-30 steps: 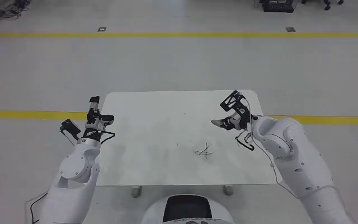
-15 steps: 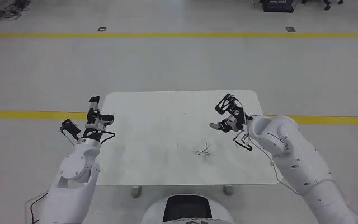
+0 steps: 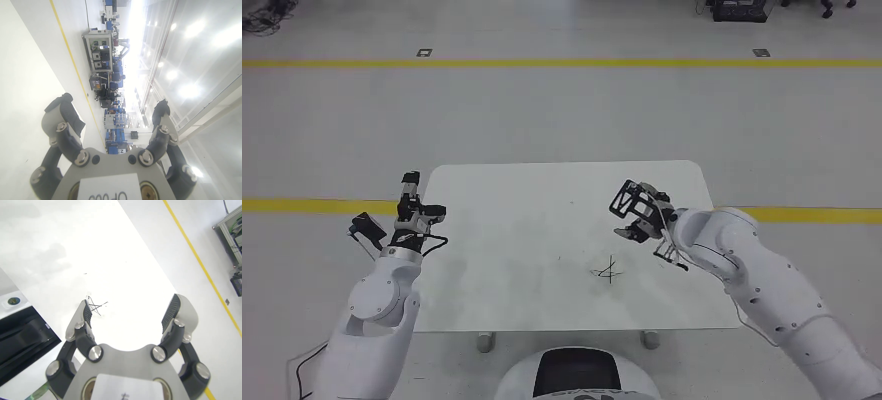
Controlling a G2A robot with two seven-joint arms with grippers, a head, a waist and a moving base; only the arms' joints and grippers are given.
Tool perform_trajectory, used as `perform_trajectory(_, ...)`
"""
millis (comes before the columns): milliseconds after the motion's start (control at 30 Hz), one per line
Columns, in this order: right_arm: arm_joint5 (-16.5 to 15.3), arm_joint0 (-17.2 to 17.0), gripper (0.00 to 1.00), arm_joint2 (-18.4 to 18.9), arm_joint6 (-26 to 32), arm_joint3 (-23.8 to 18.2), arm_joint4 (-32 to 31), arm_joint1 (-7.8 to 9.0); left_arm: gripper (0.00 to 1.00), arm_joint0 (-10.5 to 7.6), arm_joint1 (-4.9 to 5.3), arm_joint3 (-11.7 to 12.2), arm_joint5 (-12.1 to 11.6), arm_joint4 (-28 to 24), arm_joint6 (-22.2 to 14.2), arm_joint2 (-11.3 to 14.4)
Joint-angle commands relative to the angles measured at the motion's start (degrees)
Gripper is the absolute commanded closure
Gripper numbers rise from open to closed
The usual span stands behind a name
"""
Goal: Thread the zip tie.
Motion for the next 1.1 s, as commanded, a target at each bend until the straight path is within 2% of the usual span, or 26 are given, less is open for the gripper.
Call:
perform_trajectory(0,0.00,1.93,0.00,-2.97,-0.12,0.22,-0.43,0.96,0.00,0.00,0.00,0.00,0.00,0.00,0.00,0.00)
perform_trajectory(367,0.00,14.34,0.00,-21.27,-4.67,2.94,2.18,6.52,0.00,0.00,0.00,0.00,0.00,0.00,0.00,0.00)
perform_trajectory(767,0.00,14.69,0.00,-21.69,-4.85,3.07,2.30,6.65,0.00,0.00,0.00,0.00,0.00,0.00,0.00,0.00)
perform_trajectory(867,0.00,14.72,0.00,-23.97,-4.50,3.32,-1.23,6.61,0.00,0.00,0.00,0.00,0.00,0.00,0.00,0.00)
perform_trajectory(1067,0.00,17.53,0.00,-28.50,-5.97,6.28,-1.61,6.43,0.00,0.00,0.00,0.00,0.00,0.00,0.00,0.00)
